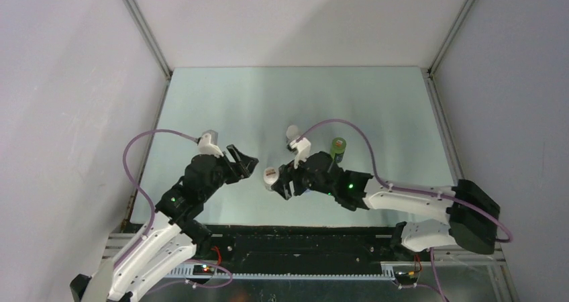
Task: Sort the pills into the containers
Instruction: Place the pill bottle at the center of the board, then close the lid of the pill bottle.
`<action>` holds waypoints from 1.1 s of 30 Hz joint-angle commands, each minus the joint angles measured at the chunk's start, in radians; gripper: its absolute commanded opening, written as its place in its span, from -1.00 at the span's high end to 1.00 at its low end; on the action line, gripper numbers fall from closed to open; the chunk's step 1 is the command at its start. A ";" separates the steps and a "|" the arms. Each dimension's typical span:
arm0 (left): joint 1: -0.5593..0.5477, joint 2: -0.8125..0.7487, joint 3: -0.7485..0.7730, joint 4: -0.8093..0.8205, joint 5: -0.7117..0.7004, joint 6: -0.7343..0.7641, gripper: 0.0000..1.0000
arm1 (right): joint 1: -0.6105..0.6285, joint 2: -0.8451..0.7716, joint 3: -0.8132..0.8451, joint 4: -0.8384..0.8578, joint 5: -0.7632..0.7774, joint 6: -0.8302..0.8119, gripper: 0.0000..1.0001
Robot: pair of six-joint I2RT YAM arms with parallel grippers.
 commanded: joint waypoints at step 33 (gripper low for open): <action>0.040 0.160 -0.211 0.429 0.319 -0.137 -0.03 | -0.391 0.245 0.175 -0.009 -0.598 0.430 -0.04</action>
